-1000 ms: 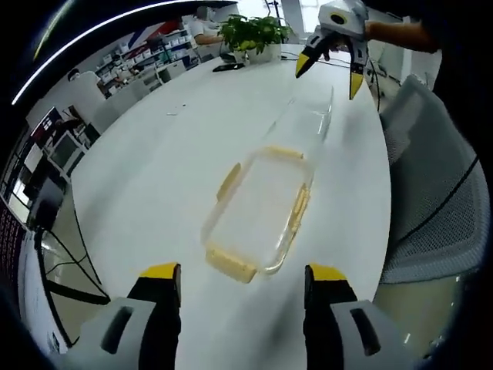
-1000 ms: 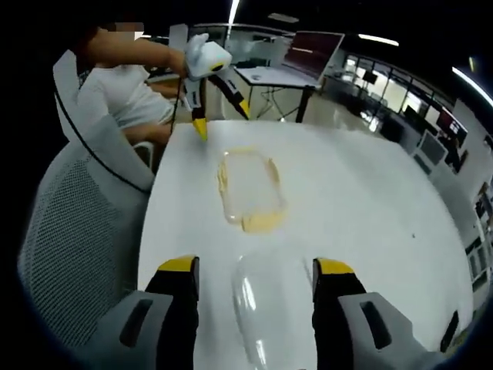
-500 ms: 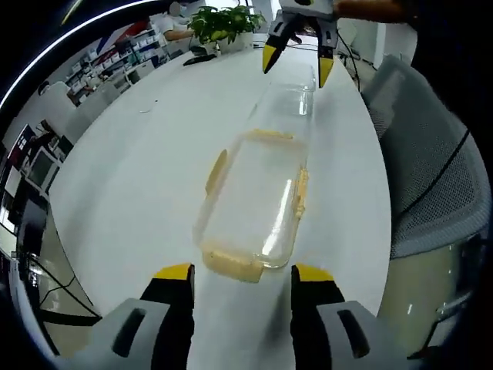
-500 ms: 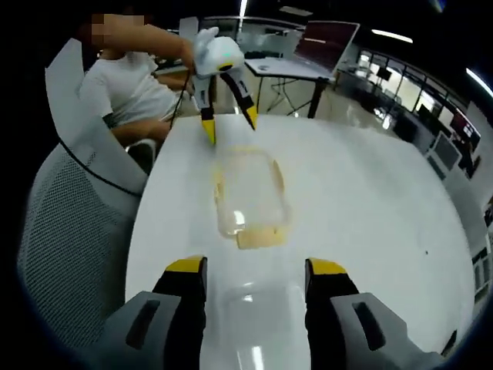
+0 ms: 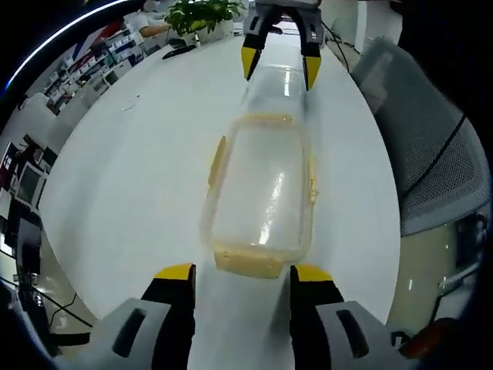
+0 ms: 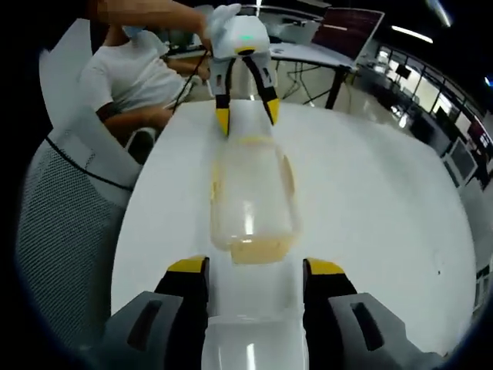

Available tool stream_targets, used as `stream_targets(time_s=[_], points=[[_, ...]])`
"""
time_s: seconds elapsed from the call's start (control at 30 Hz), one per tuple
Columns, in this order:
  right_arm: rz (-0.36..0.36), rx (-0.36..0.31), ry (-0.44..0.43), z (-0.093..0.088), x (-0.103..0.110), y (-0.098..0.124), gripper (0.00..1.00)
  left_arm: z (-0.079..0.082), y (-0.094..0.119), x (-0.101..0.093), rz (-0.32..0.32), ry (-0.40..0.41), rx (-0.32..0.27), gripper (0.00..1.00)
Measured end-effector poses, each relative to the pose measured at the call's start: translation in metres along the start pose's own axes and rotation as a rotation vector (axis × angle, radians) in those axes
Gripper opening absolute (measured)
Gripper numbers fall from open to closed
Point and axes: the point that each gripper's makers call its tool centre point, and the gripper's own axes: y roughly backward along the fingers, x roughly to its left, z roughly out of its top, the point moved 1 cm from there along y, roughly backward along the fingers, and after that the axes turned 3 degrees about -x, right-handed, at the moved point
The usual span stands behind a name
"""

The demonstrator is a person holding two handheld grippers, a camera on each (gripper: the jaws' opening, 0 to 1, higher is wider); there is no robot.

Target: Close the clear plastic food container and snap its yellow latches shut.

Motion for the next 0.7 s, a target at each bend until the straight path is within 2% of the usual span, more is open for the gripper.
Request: stream_targets(time_s=[0.6, 0.7], points=[[0.045, 0.111, 0.023, -0.006, -0.008, -0.041, 0.45, -0.005, -0.019, -0.003, -0.091, -0.077, 0.044, 0.4], [0.049, 0.132, 0.014, -0.006, -0.009, -0.045, 0.44, -0.003, -0.02, -0.003, -0.101, -0.071, 0.032, 0.4]])
